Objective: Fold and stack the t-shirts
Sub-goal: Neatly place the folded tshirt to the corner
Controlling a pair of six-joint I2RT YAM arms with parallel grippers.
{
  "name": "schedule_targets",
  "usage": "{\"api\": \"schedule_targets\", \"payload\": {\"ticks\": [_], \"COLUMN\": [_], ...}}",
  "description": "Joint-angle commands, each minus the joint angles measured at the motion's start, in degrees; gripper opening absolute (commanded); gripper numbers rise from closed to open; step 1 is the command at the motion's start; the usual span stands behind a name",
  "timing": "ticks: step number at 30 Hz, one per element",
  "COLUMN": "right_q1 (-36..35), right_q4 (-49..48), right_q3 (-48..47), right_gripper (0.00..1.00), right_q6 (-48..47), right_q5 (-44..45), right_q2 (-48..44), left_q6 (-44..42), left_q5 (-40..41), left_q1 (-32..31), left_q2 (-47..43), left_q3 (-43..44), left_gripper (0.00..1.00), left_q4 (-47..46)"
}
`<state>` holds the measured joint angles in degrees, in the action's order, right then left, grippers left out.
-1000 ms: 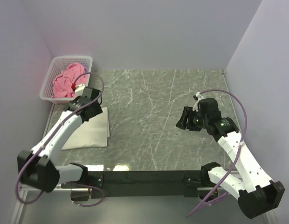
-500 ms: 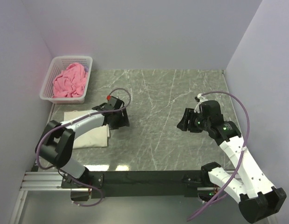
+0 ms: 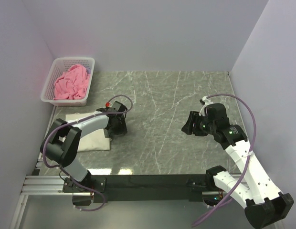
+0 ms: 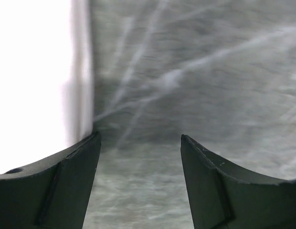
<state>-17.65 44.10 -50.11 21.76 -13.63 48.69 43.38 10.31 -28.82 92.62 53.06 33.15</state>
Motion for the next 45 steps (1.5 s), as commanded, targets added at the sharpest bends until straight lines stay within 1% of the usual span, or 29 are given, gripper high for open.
{"api": "schedule_targets", "payload": {"ticks": [1,7,10,15,19,22,29,32,33,36,39,45], "right_q1": [-0.37,-0.28,-0.37,-0.37,-0.28,-0.37,-0.37,-0.28,-0.37,-0.37,-0.37,-0.37], "right_q4": [-2.00,-2.26,-2.35,-1.56,-1.29,-1.64,-1.21,-0.77,-0.68,0.28,0.81,3.36], "right_q3": [-0.52,-0.52,-0.34,-1.66,-1.66,-1.22,-1.48,-1.40,-1.40,-1.92,-3.06,-7.28], "right_gripper": [0.61,0.61,0.61,0.61,0.61,0.61,0.61,0.61,0.61,0.61,0.61,0.61], "right_q6": [-0.75,-0.58,-0.23,-0.40,-0.49,-0.23,-0.66,-0.75,-0.75,-0.84,-0.58,0.30], "right_q5": [-0.96,-1.40,-1.67,-1.75,-1.22,-1.40,-1.14,-0.17,0.35,1.58,3.78,13.18], "right_q2": [0.53,0.62,0.88,1.50,1.50,1.41,1.50,0.53,0.36,-0.08,-1.13,-4.73], "left_q6": [-1.80,-6.80,-8.74,-10.41,-10.77,-11.47,-11.65,-11.03,-10.86,-9.81,-8.31,-5.59], "left_q5": [5.07,8.85,8.59,10.00,10.44,10.09,9.47,7.45,5.53,1.14,-1.51,-5.29], "left_q1": [3.23,11.40,14.22,16.69,20.02,21.34,21.52,21.44,21.44,19.69,16.79,12.48], "left_q2": [1.34,-0.68,-1.12,0.02,0.28,0.19,3.09,3.01,2.66,-0.32,-5.86,-20.09], "left_q3": [-0.41,-1.55,-0.50,1.69,1.79,2.22,4.42,5.04,5.21,5.39,5.56,6.27], "left_gripper": [0.74,0.74,0.74,0.75,0.76,0.76,0.77,0.78,0.78,0.82,0.85,0.87], "left_q4": [5.17,6.40,6.14,7.37,7.98,7.11,4.74,3.34,3.07,2.54,2.10,3.94]}}
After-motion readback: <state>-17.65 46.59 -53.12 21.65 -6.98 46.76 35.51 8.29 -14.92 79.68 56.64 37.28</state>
